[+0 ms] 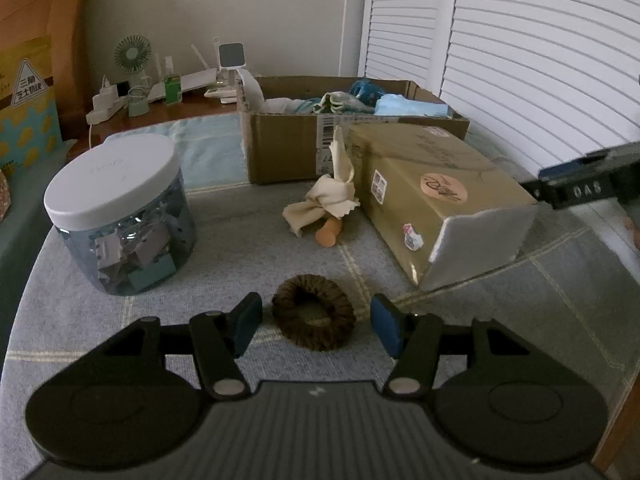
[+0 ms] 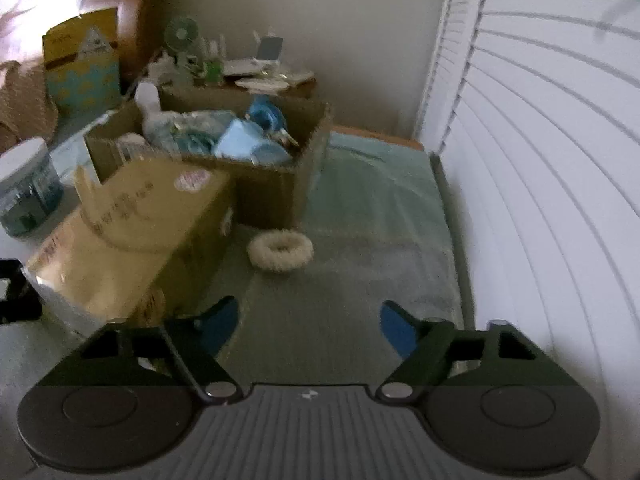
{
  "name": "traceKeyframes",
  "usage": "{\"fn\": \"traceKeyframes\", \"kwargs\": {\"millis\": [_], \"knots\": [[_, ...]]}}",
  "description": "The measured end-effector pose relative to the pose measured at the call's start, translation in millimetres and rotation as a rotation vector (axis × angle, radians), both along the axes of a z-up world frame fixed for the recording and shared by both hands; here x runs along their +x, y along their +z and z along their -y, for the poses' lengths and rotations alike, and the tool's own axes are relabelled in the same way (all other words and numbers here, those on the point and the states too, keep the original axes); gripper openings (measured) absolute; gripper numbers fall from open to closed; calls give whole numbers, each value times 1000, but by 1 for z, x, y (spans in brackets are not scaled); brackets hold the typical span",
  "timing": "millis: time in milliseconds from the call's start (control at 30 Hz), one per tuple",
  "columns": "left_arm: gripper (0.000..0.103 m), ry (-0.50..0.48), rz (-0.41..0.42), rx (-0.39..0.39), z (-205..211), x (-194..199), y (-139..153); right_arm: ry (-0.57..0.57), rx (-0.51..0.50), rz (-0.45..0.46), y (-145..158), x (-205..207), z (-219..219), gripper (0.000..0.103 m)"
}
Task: Organize soft objects
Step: 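Grasp the white fluffy scrunchie with the right tool while the left tool holds the brown tie, then drop the white scrunchie into the box with the right tool while the left tool carries the brown tie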
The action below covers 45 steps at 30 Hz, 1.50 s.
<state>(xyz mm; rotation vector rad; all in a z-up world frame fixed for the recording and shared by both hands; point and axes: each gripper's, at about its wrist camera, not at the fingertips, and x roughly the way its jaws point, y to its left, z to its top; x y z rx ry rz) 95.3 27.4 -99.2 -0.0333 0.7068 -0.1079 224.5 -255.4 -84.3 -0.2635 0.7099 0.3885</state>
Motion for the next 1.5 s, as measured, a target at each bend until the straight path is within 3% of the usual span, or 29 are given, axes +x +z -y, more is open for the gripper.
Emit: {"fn": "traceKeyframes", "kwargs": {"millis": [133, 400, 567, 733, 967, 1133, 1233, 1400, 1500], "knots": [[60, 4, 0, -3, 0, 1, 0, 43, 8, -4, 0, 12, -7, 64], [60, 7, -3, -10, -1, 2, 1, 84, 14, -24, -8, 35, -18, 60], [60, 4, -5, -3, 0, 3, 0, 102, 32, -37, -13, 43, -18, 45], [60, 2, -6, 1, 0, 3, 1, 97, 14, -25, -13, 39, -23, 38], [59, -2, -9, 17, 2, 4, 1, 10, 6, -28, -5, 17, -7, 39], [57, 0, -10, 31, 5, 3, 1, -20, -14, -19, -11, 7, -4, 55], [57, 4, -8, 41, 8, 1, 1, -29, -15, -9, -13, 11, -5, 59], [51, 1, -8, 39, 9, 0, 2, -10, -32, 4, -16, 17, -12, 60], [42, 3, -8, 34, 7, 1, 3, -11, -46, 12, -16, 17, -14, 54]]}}
